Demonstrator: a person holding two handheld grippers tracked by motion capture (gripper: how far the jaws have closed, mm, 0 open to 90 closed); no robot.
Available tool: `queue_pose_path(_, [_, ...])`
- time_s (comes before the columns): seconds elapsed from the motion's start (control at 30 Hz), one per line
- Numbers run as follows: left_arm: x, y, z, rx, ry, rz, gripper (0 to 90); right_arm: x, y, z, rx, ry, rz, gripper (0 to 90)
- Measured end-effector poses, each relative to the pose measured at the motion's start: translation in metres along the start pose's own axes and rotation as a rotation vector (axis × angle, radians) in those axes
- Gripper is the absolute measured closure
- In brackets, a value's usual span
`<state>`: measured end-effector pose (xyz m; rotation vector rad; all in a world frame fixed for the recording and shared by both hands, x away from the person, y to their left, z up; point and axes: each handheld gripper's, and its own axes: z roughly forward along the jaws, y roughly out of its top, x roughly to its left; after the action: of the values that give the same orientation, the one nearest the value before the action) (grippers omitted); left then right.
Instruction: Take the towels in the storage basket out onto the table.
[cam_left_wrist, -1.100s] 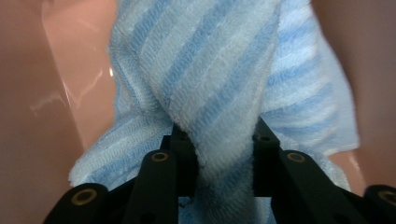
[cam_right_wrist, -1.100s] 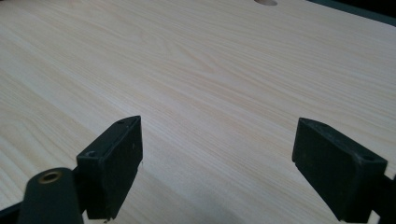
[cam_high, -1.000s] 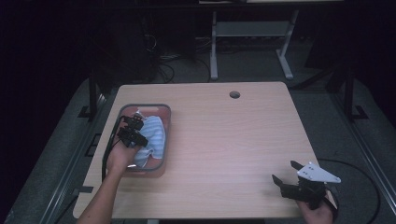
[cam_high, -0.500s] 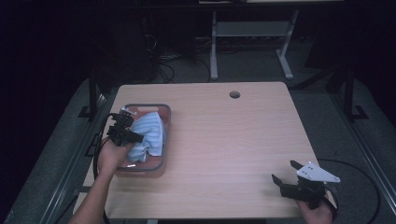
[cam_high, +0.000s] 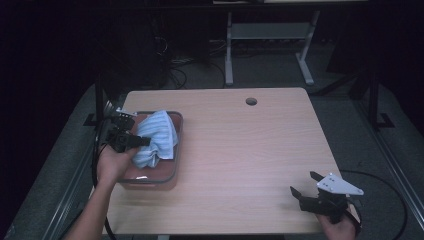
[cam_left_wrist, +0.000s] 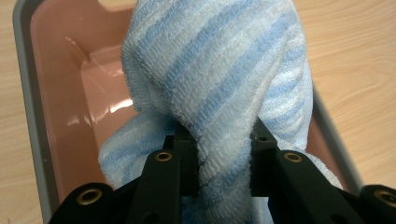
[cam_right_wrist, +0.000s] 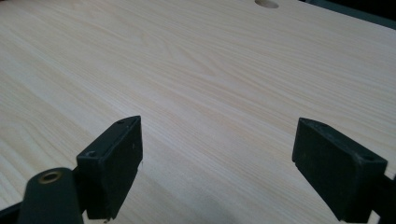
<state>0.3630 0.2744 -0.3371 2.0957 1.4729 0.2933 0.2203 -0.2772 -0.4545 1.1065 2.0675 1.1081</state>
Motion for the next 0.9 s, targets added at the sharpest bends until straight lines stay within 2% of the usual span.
queue_pose_path(0.07, [0.000,0.001,-0.007,-0.008,-0.020,-0.005,71.0,-0.001,0.000,-0.001,-0.004,0.001,0.005,15.7])
queue_pose_path(0.13, [0.000,0.002,-0.011,-0.011,-0.018,0.003,70.9,-0.001,0.000,-0.002,-0.006,0.001,0.010,15.7])
queue_pose_path(0.5, [0.002,0.006,-0.026,-0.041,-0.029,-0.007,70.8,-0.002,0.000,-0.001,-0.001,0.000,0.018,15.7])
queue_pose_path(0.67, [0.003,0.006,-0.033,-0.066,-0.053,-0.025,70.8,-0.001,0.001,0.000,-0.003,-0.001,0.006,15.7])
queue_pose_path(0.9, [-0.001,0.012,-0.040,-0.082,-0.068,-0.014,70.7,-0.001,0.002,0.001,0.003,0.001,0.006,15.7])
